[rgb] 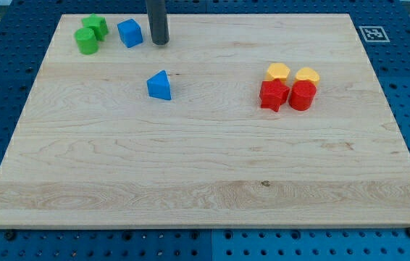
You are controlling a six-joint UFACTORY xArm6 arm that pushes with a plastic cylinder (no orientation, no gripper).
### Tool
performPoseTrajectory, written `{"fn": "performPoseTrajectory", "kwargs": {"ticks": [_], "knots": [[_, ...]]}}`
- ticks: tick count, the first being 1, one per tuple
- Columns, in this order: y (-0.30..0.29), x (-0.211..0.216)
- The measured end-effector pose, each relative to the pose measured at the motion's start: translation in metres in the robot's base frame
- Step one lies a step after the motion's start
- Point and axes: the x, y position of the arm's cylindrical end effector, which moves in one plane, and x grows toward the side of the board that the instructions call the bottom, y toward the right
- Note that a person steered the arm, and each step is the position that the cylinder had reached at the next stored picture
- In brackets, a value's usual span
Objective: Place your arm right to the triangle
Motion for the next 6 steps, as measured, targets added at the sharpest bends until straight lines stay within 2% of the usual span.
{"fn": "performPoseTrajectory", "kwargs": {"ticks": [4,5,6], "knots": [[-0.030,-0.003],[-0.019,-0.003],[0.021,0.020]]}}
